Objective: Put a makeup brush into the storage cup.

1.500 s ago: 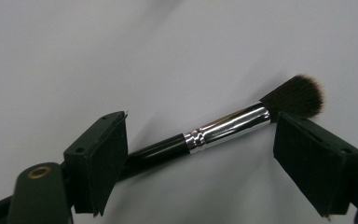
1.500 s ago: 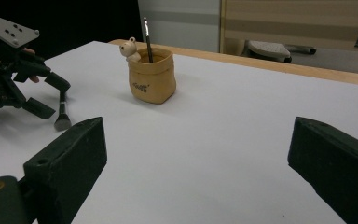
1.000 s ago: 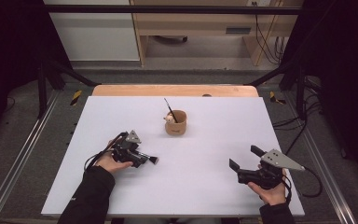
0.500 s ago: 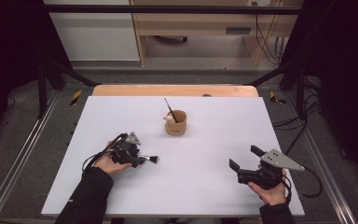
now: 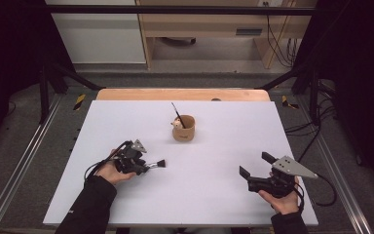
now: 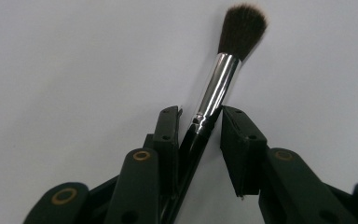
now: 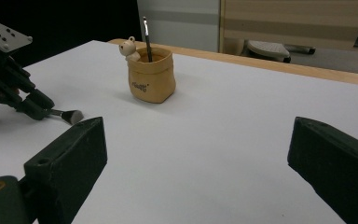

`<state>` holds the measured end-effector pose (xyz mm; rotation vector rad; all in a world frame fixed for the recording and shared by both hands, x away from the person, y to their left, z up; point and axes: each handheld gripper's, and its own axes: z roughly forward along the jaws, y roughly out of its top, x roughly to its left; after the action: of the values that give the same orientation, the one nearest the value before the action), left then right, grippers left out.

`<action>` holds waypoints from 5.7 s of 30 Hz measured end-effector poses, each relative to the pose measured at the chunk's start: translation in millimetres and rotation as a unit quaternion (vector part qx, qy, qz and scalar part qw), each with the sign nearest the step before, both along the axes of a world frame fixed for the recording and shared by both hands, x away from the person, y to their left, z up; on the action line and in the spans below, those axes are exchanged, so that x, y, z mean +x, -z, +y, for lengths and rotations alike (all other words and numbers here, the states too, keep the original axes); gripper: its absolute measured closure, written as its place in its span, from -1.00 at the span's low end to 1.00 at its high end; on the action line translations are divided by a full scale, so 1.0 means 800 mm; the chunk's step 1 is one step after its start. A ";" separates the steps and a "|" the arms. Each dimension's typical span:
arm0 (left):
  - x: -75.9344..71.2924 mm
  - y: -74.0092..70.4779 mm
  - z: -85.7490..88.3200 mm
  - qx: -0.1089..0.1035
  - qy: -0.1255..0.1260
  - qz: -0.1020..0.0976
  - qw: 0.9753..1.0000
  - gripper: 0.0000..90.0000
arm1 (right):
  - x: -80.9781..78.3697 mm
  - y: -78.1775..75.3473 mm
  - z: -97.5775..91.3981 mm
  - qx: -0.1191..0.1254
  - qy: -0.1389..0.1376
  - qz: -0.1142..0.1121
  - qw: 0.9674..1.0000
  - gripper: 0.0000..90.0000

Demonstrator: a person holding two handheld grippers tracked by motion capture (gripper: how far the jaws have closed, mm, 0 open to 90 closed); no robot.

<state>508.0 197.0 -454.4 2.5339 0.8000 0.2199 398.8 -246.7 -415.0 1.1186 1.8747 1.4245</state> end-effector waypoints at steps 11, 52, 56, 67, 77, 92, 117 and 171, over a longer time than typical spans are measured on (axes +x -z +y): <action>-0.004 -0.003 -0.002 0.013 0.003 0.015 1.000 0.72 | 0.000 0.000 0.000 0.000 0.001 0.000 1.000 -0.88; 0.005 -0.012 -0.037 0.097 0.018 0.051 0.994 0.71 | 0.000 0.000 0.000 0.001 -0.001 0.000 1.000 -0.88; 0.005 -0.012 -0.038 0.099 0.019 0.052 0.994 0.72 | 0.000 0.000 0.000 0.001 -0.001 0.001 1.000 -0.88; 0.005 -0.018 -0.039 0.100 0.016 0.043 0.994 0.72 | 0.000 0.000 0.000 0.001 -0.001 0.001 1.000 -0.88; -0.011 -0.058 -0.033 0.033 0.011 -0.011 0.999 0.73 | -0.001 -0.001 -0.001 0.002 0.000 0.000 1.000 -0.88; -0.022 -0.074 -0.030 -0.021 0.004 -0.049 0.999 0.73 | -0.001 -0.001 -0.001 0.002 0.000 -0.001 1.000 -0.88; -0.036 -0.108 -0.029 -0.039 0.015 -0.078 0.996 0.73 | -0.001 -0.001 0.000 0.002 -0.001 0.000 1.000 -0.88; -0.037 -0.153 -0.064 -0.152 -0.027 -0.144 0.977 0.73 | -0.001 -0.002 -0.001 0.003 -0.002 -0.001 1.000 -0.88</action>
<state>478.7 145.8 -331.9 2.1338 0.7263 0.4373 397.9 -247.1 -413.3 1.1164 1.8729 1.4332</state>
